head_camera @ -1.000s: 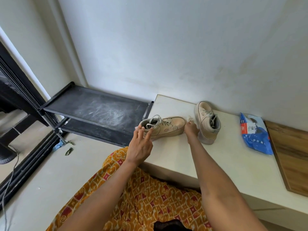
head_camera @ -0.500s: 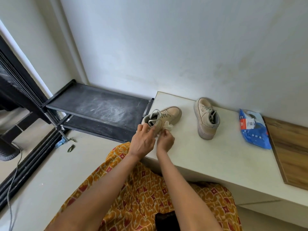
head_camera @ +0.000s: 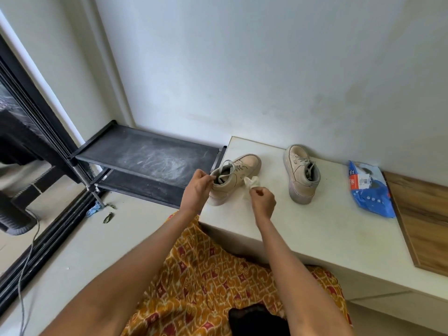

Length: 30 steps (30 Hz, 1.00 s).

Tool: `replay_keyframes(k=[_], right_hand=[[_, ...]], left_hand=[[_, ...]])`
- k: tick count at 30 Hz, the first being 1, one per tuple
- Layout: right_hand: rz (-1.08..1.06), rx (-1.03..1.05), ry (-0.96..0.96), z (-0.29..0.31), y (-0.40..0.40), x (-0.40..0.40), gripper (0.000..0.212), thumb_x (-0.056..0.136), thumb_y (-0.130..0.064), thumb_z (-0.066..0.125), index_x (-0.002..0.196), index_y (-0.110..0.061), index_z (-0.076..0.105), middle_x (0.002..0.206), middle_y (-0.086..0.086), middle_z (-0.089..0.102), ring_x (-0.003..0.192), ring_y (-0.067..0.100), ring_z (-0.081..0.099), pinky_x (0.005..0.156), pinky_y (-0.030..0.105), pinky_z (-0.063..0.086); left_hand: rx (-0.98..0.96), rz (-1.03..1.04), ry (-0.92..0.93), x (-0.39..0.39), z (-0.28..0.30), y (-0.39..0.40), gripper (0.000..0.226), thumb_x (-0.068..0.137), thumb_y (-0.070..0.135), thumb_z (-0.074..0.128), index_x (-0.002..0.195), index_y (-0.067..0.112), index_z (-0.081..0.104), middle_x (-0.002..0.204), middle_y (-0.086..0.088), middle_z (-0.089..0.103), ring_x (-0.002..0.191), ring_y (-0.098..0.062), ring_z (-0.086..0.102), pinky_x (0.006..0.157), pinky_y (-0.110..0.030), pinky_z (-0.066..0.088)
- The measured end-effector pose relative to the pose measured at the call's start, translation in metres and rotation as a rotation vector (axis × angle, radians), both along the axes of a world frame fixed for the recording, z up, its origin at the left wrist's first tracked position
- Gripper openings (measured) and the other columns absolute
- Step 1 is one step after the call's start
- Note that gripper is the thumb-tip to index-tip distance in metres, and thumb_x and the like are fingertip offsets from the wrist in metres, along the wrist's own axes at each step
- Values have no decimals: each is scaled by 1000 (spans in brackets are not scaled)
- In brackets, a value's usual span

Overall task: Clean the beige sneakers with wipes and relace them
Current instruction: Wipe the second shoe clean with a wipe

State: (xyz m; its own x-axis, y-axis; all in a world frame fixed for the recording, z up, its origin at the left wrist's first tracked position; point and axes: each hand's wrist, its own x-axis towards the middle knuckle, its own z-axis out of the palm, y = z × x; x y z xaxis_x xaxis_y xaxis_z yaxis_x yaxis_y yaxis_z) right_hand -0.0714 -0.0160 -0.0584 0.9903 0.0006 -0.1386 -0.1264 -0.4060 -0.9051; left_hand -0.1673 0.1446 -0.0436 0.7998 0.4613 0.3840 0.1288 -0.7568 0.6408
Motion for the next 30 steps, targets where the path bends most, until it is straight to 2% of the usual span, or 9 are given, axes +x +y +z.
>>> replay_keyframes(k=[3, 5, 7, 10, 15, 18, 21, 25, 30], right_hand=[[-73, 54, 13, 4, 0, 16, 26, 86, -19, 64, 110, -12, 59, 101, 11, 69, 93, 27, 64, 84, 36, 50], [-20, -3, -10, 4, 4, 24, 31, 89, -22, 61, 119, -17, 60, 102, 9, 69, 95, 27, 63, 85, 37, 50], [78, -84, -26, 3, 12, 25, 25, 92, -19, 54, 113, -17, 67, 105, 9, 70, 98, 31, 64, 79, 34, 48], [119, -121, -96, -2, 15, 11, 28, 92, -8, 52, 114, -13, 69, 113, 10, 69, 104, 29, 62, 82, 27, 45], [137, -8, -248, -14, 4, -39, 25, 91, -8, 58, 114, -9, 68, 95, 8, 69, 87, 19, 64, 73, 15, 42], [201, 23, -271, -17, -3, -54, 23, 91, -10, 58, 112, -9, 69, 93, 4, 68, 83, 13, 62, 74, 17, 48], [246, -29, -286, -15, -15, -48, 23, 91, -8, 56, 106, -11, 72, 93, 5, 69, 83, 16, 63, 71, 24, 51], [22, -4, -172, -3, -15, -21, 26, 93, -13, 50, 107, -19, 71, 109, 3, 69, 100, 19, 63, 78, 22, 44], [72, 9, -128, 3, 5, -23, 30, 95, -15, 50, 120, -18, 65, 118, 2, 67, 109, 20, 61, 89, 27, 48]], left_hand=[[-25, -12, -29, -1, -1, -18, 18, 89, 13, 63, 103, 5, 70, 81, -2, 51, 63, -17, 53, 54, -38, 49], [24, -54, -52, -3, -4, -32, 16, 89, 15, 63, 101, 6, 70, 79, -2, 51, 59, -15, 50, 49, -36, 48], [61, -82, -60, -3, -7, -43, 16, 91, 16, 61, 99, 6, 70, 78, -2, 52, 58, -13, 49, 46, -32, 47], [118, -109, -27, -2, -12, -46, 17, 89, 12, 63, 105, 6, 68, 81, -3, 53, 58, -17, 52, 45, -33, 50], [220, -148, -10, -2, -11, -40, 26, 83, 6, 69, 109, 5, 67, 83, -6, 55, 55, -21, 54, 39, -31, 48], [243, -165, -35, -5, -11, -44, 25, 88, 11, 61, 112, 3, 64, 85, -8, 56, 58, -20, 55, 39, -30, 48], [273, -191, -47, -8, -12, -43, 34, 93, 25, 46, 114, 4, 63, 88, -7, 56, 60, -19, 56, 41, -30, 50], [319, -188, -46, -5, -6, -42, 33, 80, 5, 72, 111, 4, 65, 87, -10, 58, 57, -21, 58, 38, -28, 48], [314, -166, -77, -4, -9, -58, 53, 70, -2, 79, 113, 13, 52, 84, -10, 58, 54, -18, 56, 41, -22, 44]])
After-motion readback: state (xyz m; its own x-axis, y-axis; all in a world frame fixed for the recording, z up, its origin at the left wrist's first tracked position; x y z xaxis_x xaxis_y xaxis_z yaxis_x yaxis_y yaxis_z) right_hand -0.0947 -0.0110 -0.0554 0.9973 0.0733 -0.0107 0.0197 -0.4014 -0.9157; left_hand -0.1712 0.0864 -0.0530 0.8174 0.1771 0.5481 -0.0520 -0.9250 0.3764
